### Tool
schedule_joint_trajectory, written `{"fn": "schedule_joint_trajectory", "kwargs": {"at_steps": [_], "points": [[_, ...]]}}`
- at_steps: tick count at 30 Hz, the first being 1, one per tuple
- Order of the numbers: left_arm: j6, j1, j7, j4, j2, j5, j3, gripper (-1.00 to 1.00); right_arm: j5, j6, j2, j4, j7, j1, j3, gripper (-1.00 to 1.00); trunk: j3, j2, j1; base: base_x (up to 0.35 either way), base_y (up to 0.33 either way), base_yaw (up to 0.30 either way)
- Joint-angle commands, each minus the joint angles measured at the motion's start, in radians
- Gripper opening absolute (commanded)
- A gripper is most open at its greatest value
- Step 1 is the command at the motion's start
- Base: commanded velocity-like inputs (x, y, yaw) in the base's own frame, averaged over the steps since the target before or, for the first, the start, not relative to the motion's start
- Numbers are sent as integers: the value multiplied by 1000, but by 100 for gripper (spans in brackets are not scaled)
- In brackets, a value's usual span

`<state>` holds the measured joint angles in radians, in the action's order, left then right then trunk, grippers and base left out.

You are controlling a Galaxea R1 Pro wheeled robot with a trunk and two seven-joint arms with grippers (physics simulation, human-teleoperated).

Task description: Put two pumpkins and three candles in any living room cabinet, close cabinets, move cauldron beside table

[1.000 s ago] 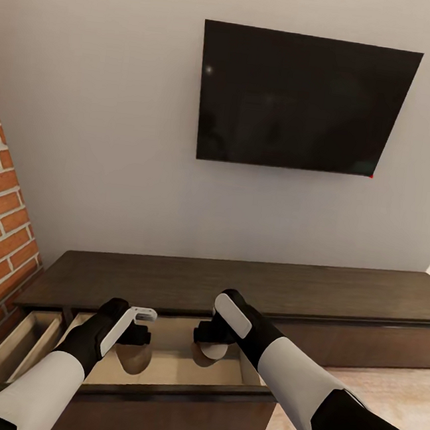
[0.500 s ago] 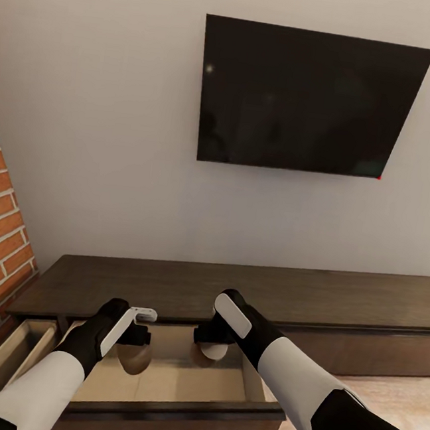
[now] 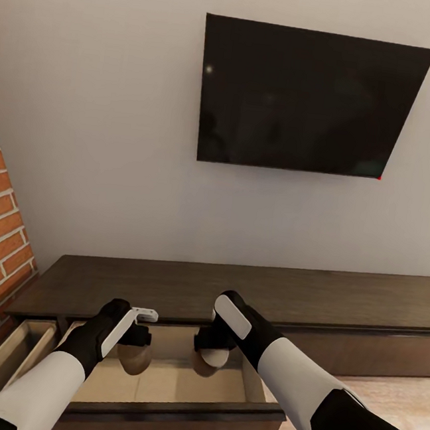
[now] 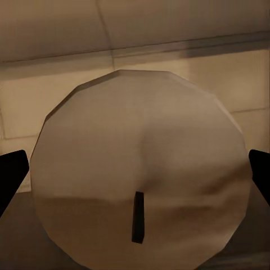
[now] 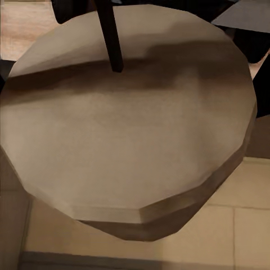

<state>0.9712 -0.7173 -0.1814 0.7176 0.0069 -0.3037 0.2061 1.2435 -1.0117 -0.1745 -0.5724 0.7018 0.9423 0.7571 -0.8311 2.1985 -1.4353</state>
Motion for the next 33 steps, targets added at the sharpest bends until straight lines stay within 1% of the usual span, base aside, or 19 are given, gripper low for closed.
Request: {"fn": "schedule_joint_trajectory", "kwargs": {"at_steps": [1, 9, 24, 33], "points": [[3, -1, -7, 1, 1, -10, 4, -100, 11, -1, 0, 1, 10, 1, 3, -100, -4, 8, -4, 0, 0, 0], [0, -1, -7, 2, 1, -12, 4, -100, 10, -4, 0, 3, 10, 1, 4, -100, -29, 64, -34, 0, 0, 0], [-50, -1, -7, 2, -3, -12, 11, -100, 10, 3, 0, 3, 10, 1, 4, -100, -76, 169, -92, 0, 0, 0], [-55, -1, -7, 2, -8, -12, 12, -100, 5, 13, 0, 8, 9, 1, 2, -100, -104, 232, -126, 0, 0, 0]]}}
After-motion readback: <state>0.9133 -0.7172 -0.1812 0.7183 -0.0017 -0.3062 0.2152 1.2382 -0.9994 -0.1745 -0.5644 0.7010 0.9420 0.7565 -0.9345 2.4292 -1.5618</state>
